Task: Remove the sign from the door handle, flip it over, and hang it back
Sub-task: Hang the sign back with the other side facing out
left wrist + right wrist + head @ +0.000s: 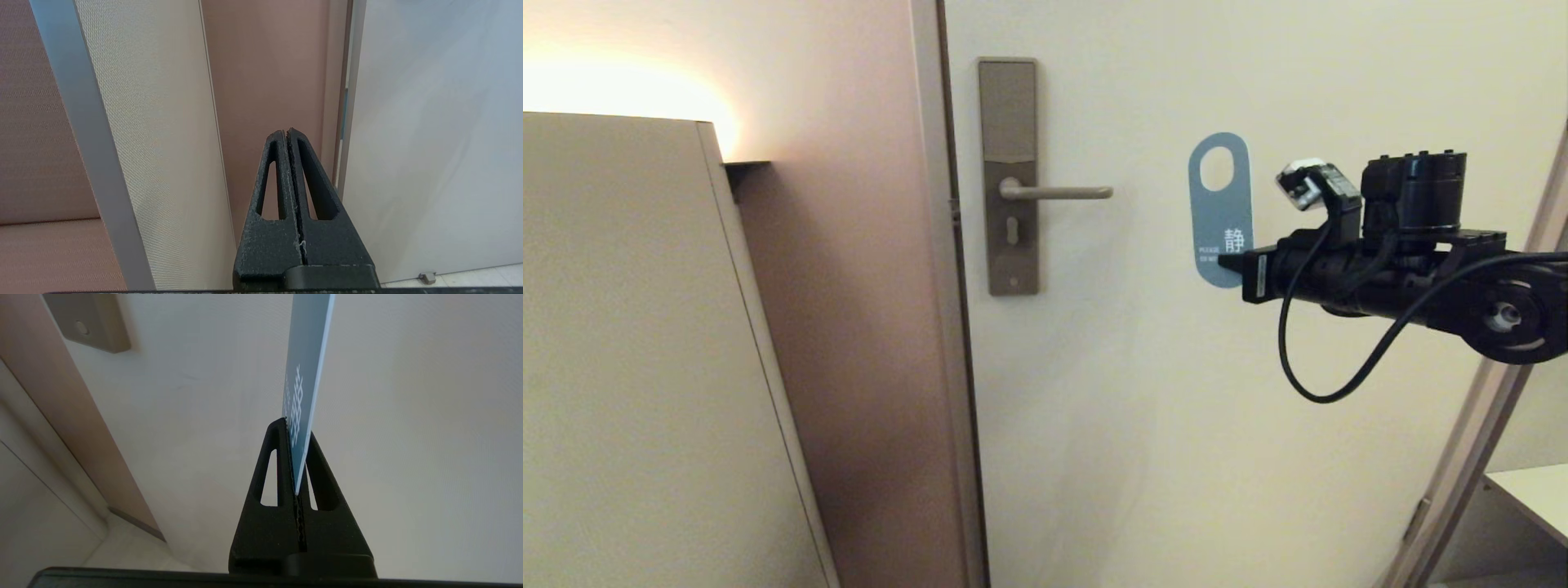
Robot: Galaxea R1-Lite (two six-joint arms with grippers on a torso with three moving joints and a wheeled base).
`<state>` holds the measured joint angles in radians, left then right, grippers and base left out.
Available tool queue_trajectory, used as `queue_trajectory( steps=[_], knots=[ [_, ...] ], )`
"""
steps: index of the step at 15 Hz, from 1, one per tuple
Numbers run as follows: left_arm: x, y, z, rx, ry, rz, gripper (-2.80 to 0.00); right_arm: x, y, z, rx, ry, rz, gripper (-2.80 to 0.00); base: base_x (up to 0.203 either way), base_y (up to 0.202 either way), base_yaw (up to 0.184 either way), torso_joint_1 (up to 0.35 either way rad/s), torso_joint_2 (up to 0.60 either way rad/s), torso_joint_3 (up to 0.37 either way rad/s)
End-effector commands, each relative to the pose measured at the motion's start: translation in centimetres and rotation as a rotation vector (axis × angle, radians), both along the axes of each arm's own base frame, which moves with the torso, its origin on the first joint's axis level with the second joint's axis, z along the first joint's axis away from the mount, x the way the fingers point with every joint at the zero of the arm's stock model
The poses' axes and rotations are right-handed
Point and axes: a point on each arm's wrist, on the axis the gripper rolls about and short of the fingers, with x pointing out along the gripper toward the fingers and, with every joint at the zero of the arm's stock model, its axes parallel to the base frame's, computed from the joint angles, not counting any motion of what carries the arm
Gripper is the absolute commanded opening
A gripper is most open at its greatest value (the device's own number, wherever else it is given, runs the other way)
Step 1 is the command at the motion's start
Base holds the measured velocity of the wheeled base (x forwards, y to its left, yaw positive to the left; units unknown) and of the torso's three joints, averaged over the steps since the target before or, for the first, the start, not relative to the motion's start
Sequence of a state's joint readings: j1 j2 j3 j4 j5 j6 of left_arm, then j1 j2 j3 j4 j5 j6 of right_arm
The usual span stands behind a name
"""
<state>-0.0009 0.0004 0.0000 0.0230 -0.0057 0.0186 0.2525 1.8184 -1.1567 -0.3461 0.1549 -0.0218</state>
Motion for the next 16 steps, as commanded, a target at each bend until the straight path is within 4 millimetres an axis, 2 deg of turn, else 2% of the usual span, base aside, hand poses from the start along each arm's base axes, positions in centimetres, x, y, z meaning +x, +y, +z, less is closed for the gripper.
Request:
queue_trajectory(
  steps=[1, 6, 12, 16],
  knots=[
    [0.0, 0.0, 0.0, 0.0, -0.002, -0.001, -2.8, 0.9, 1.0, -0.6, -0.015, 0.001, 0.024, -2.8, 0.0, 0.0, 0.0, 0.0, 0.0, 0.0],
    [0.0, 0.0, 0.0, 0.0, 0.0, -0.001, -2.8, 2.2, 2.8, -0.8, -0.038, -0.05, 0.068, -2.8, 0.0, 0.0, 0.0, 0.0, 0.0, 0.0],
    [0.0, 0.0, 0.0, 0.0, -0.001, 0.0, -2.8, 2.0, 3.3, -0.9, -0.051, -0.077, 0.086, -2.8, 0.0, 0.0, 0.0, 0.0, 0.0, 0.0],
    [0.0, 0.0, 0.0, 0.0, -0.001, 0.0, -2.8, 2.1, 4.7, -1.7, -0.054, -0.061, 0.122, -2.8, 0.0, 0.0, 0.0, 0.0, 0.0, 0.0]
  ],
)
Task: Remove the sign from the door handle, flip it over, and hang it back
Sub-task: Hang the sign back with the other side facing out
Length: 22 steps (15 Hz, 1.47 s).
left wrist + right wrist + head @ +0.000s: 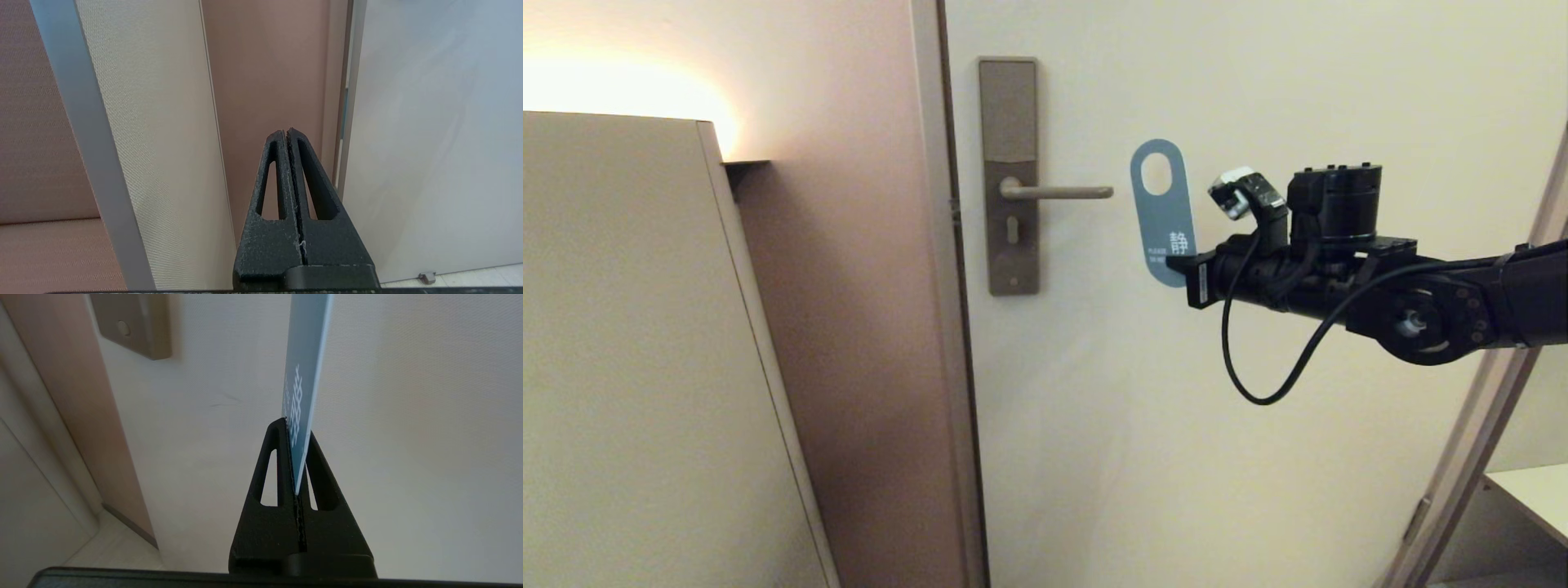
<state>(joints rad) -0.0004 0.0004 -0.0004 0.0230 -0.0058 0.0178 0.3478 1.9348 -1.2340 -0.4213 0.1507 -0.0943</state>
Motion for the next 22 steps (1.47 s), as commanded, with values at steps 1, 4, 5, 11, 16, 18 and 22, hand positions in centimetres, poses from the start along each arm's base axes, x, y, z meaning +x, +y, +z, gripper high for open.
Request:
queue_trajectory(
  steps=[1, 4, 5, 11, 16, 18, 22],
  knots=[
    [0.0, 0.0, 0.0, 0.001, 0.0, 0.0, -2.8, 0.2, 0.7, -0.7, -0.004, 0.009, 0.015, -2.8, 0.0, 0.0, 0.0, 0.0, 0.0, 0.0],
    [0.0, 0.0, 0.0, 0.001, -0.001, 0.0, -2.8, 0.5, 1.1, -1.4, -0.009, 0.022, 0.02, -2.8, 0.0, 0.0, 0.0, 0.0, 0.0, 0.0],
    [0.0, 0.0, 0.0, 0.001, 0.0, -0.001, -2.8, 0.7, 1.2, -1.6, -0.011, 0.026, 0.021, -2.8, 0.0, 0.0, 0.0, 0.0, 0.0, 0.0],
    [0.0, 0.0, 0.0, 0.001, 0.0, 0.0, -2.8, 1.6, 2.1, -2.5, -0.007, 0.014, 0.034, -2.8, 0.0, 0.0, 0.0, 0.0, 0.0, 0.0],
    [0.0, 0.0, 0.0, 0.001, 0.0, -0.001, -2.8, 3.0, 2.9, -2.5, 0.0, -0.009, 0.032, -2.8, 0.0, 0.0, 0.0, 0.0, 0.0, 0.0],
    [0.0, 0.0, 0.0, 0.001, 0.0, -0.001, -2.8, 3.0, 3.1, -2.6, -0.001, -0.008, 0.037, -2.8, 0.0, 0.0, 0.0, 0.0, 0.0, 0.0],
    [0.0, 0.0, 0.0, 0.001, 0.0, -0.001, -2.8, 2.9, 4.4, -2.5, 0.005, -0.019, 0.067, -2.8, 0.0, 0.0, 0.0, 0.0, 0.0, 0.0]
  ],
)
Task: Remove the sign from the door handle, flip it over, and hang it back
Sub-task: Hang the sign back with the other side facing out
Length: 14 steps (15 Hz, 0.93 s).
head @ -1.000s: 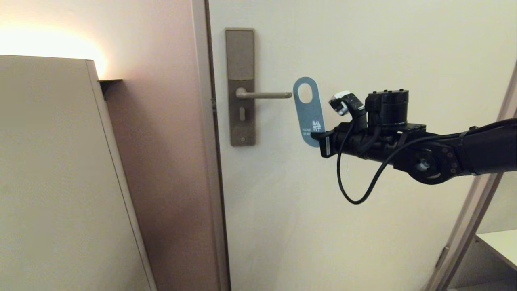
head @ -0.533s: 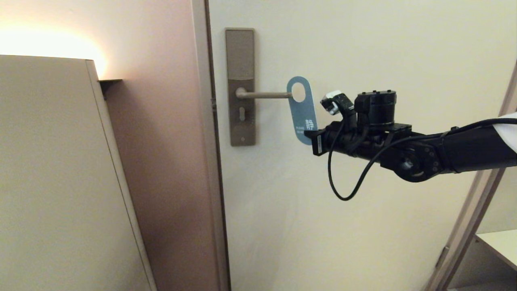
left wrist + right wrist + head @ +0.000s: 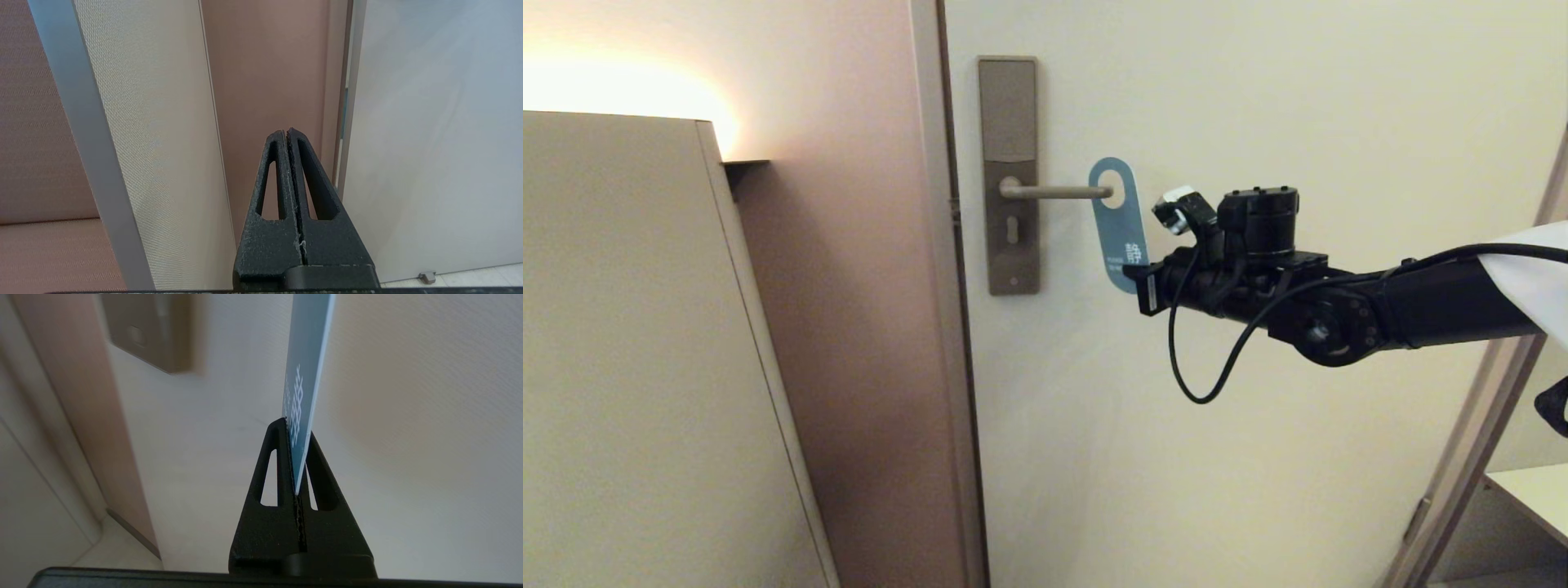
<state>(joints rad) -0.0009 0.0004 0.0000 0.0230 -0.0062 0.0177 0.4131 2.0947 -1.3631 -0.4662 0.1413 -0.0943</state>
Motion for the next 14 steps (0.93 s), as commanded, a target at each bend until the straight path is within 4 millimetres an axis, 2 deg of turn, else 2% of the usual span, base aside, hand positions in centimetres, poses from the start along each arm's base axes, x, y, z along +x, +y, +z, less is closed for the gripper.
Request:
queue_trajectory(
  steps=[1, 14],
  knots=[
    [0.0, 0.0, 0.0, 0.001, 0.0, 0.0, -2.8, 0.0, 0.8, 0.1, 0.004, -0.01, 0.019, -2.8, 0.0, 0.0, 0.0, 0.0, 0.0, 0.0],
    [0.0, 0.0, 0.0, 0.001, 0.0, -0.001, -2.8, -1.7, 5.8, -0.3, 0.007, -0.015, 0.137, -2.8, 0.0, 0.0, 0.0, 0.0, 0.0, 0.0]
  ],
)
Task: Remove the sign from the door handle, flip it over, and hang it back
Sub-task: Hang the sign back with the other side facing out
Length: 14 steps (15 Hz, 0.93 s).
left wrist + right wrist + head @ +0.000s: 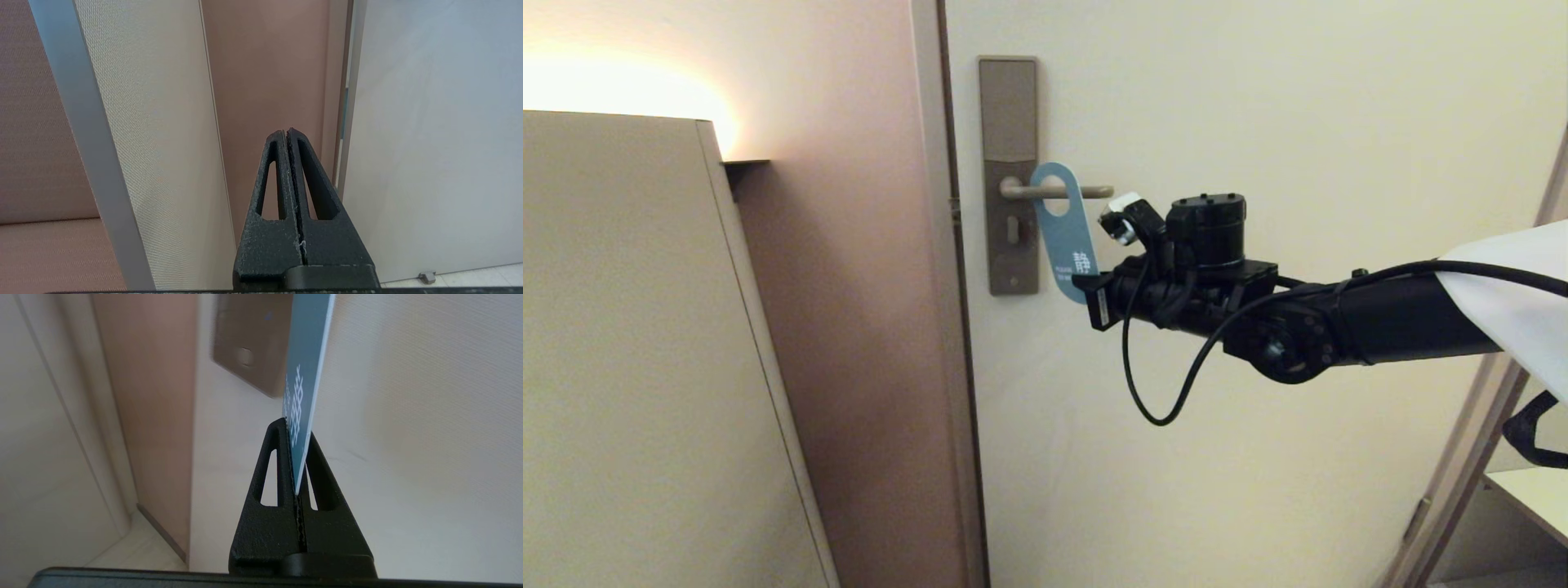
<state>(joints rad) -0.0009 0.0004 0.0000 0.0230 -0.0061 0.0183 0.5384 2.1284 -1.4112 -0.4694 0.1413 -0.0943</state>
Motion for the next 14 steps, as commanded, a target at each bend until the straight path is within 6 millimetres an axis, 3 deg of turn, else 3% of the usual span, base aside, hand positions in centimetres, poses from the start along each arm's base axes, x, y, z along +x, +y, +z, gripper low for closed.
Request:
queue_trajectory(
  steps=[1, 8, 9, 14],
  knots=[
    [0.0, 0.0, 0.0, 0.0, -0.001, -0.001, -2.8, -0.05, 0.91, -0.33, 0.0, -0.001, 0.018, -2.8, 0.0, 0.0, 0.0, 0.0, 0.0, 0.0],
    [-0.01, 0.0, 0.04, 0.0, -0.002, -0.001, -2.8, 0.04, 1.3, -0.9, -0.008, 0.01, 0.025, -2.8, 0.0, 0.0, 0.0, 0.0, 0.0, 0.0],
    [0.0, 0.0, 0.0, 0.0, 0.0, -0.001, -2.8, 0.06, 1.31, -0.95, -0.008, 0.011, 0.023, 0.0, 0.0, 0.0, 0.0, 0.0, 0.0, 0.0],
    [0.0, 0.0, 0.0, 0.0, -0.001, 0.0, -2.8, 0.03, 1.23, -1.04, -0.016, 0.013, 0.002, 0.0, 0.0, 0.0, 0.0, 0.0, 0.0, 0.0]
  ],
)
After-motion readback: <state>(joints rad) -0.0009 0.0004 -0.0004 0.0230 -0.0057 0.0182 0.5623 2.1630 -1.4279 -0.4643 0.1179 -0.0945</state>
